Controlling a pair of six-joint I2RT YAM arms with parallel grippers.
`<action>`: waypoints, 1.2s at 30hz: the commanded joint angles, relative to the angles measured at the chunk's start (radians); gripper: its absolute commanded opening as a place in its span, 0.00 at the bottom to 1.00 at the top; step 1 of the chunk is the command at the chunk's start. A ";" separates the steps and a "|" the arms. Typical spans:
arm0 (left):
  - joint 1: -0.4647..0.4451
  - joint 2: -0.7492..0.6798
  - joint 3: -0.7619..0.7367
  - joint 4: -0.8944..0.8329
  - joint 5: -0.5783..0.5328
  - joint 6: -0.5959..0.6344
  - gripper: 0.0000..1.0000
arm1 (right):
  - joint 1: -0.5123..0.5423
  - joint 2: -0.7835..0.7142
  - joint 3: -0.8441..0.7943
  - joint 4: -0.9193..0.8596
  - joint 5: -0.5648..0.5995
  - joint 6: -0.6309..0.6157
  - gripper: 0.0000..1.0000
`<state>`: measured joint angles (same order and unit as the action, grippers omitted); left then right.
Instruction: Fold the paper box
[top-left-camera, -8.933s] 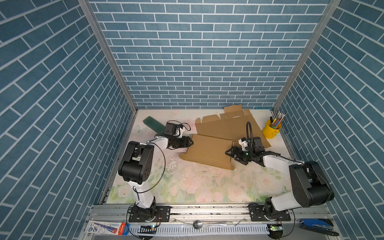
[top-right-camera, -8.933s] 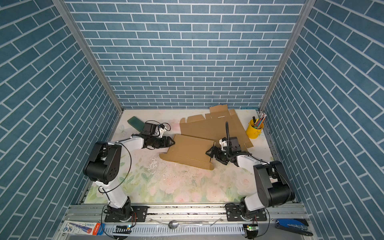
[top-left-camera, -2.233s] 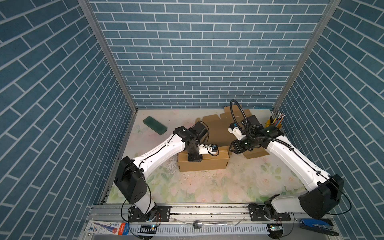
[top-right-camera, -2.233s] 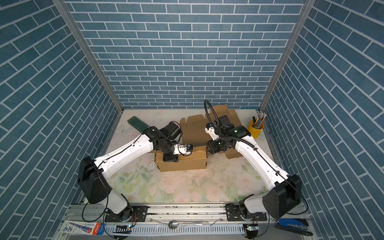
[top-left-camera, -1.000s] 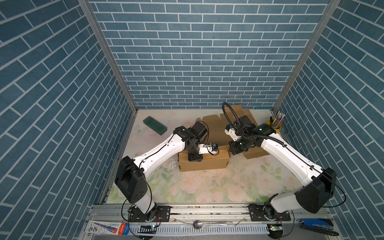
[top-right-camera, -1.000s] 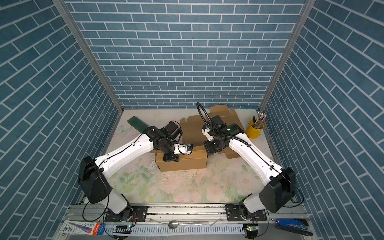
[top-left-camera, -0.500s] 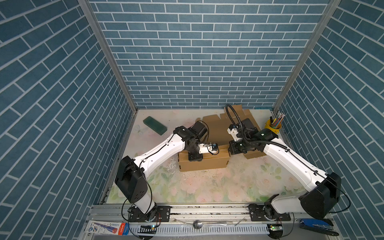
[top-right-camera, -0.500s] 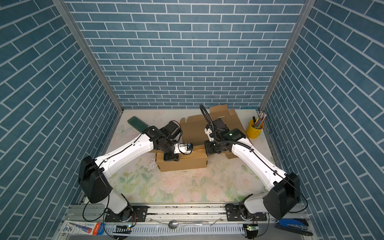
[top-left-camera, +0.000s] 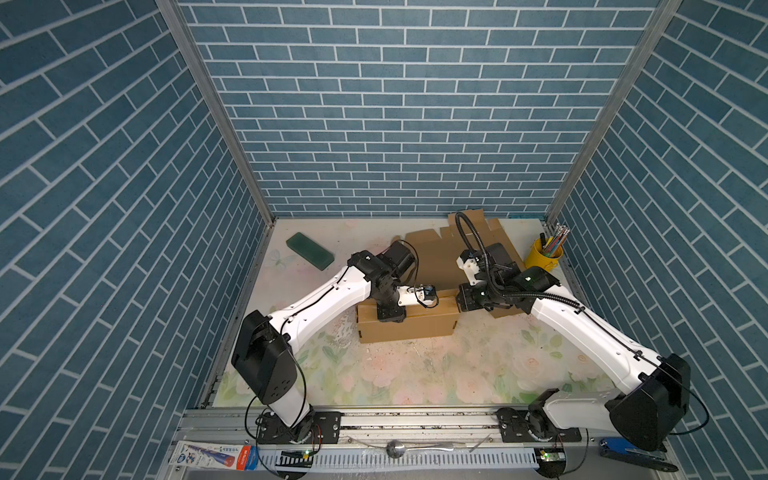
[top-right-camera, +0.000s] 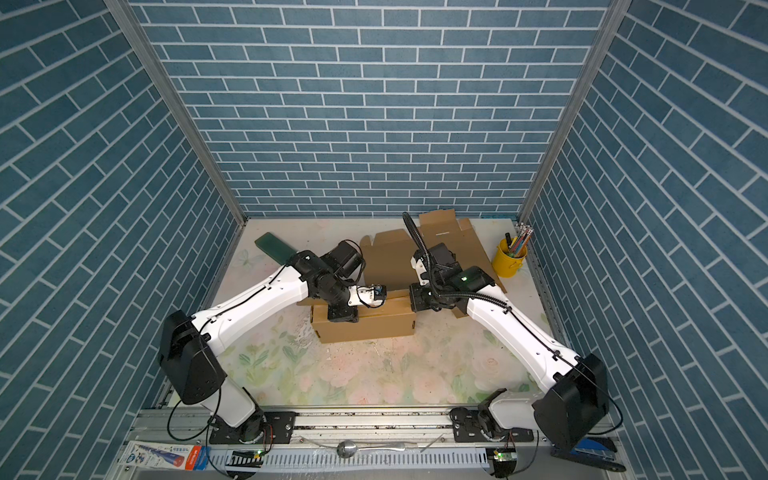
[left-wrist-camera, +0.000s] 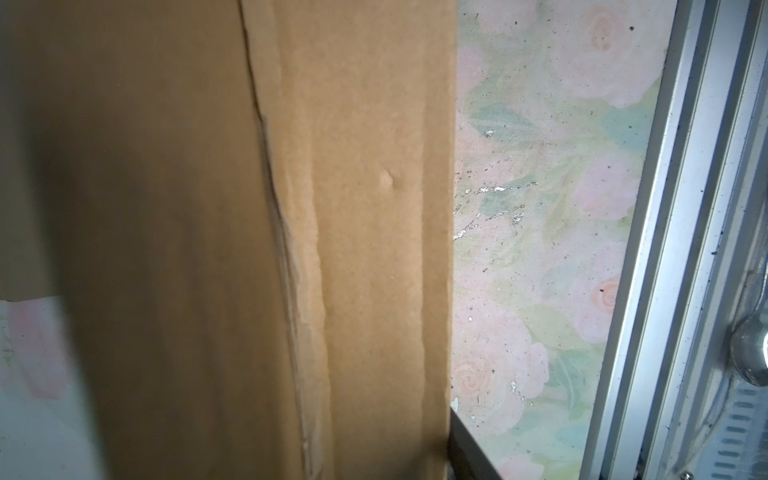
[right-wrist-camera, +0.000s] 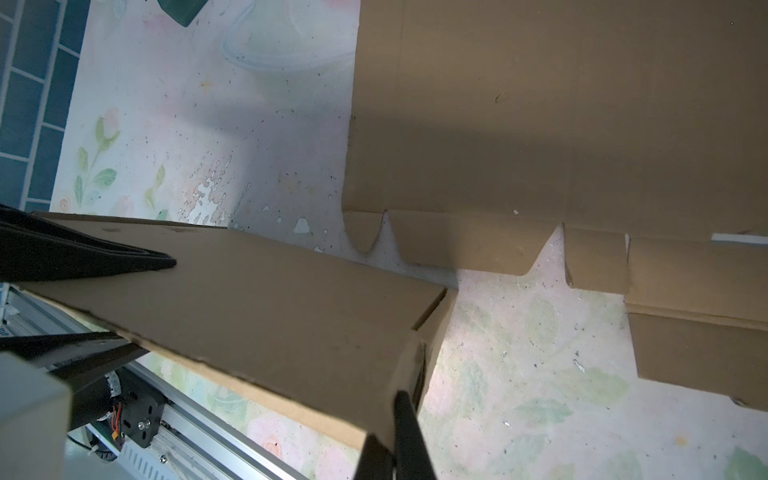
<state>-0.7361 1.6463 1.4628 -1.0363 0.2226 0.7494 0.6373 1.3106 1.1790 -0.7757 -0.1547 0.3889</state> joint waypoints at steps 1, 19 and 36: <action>-0.002 0.062 -0.015 -0.014 -0.003 0.004 0.49 | 0.008 0.016 -0.063 -0.040 0.049 0.033 0.00; -0.003 0.052 0.029 -0.010 -0.041 -0.004 0.61 | 0.037 0.010 -0.081 -0.022 0.092 0.037 0.00; 0.042 -0.256 -0.064 0.184 0.021 -0.153 0.76 | 0.041 0.003 -0.083 -0.008 0.108 0.054 0.00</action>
<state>-0.7170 1.4597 1.4384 -0.9081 0.2237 0.6693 0.6701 1.2980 1.1431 -0.7124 -0.0639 0.4019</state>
